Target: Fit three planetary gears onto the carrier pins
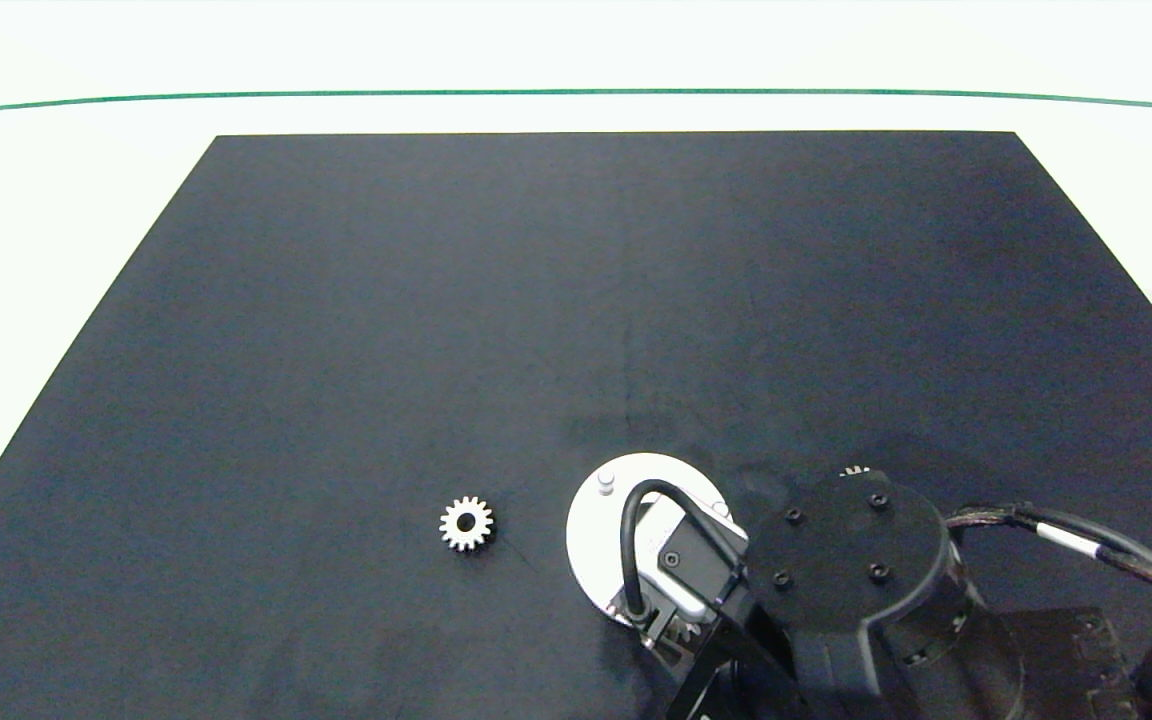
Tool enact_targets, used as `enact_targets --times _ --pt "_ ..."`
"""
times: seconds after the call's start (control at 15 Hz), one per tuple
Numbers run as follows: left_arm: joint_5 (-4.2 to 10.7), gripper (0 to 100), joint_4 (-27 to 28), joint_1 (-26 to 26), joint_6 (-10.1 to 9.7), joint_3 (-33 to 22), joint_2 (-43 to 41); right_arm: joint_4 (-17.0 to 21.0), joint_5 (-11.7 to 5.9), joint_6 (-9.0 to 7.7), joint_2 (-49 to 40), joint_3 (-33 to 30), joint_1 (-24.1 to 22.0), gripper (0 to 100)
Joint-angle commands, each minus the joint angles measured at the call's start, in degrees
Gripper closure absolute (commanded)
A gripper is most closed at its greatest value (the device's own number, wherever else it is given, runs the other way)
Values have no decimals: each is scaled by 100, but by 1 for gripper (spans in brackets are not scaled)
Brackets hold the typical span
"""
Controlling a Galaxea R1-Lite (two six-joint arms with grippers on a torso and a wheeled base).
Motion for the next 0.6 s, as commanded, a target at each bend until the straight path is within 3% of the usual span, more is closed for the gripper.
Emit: enact_targets --times 0.07,0.6 --pt "-5 0 13 9 8 -7 8 38 -12 -7 176 -101 23 99" --pt "-5 0 13 1 8 -42 17 196 -12 -7 360 -356 49 99"
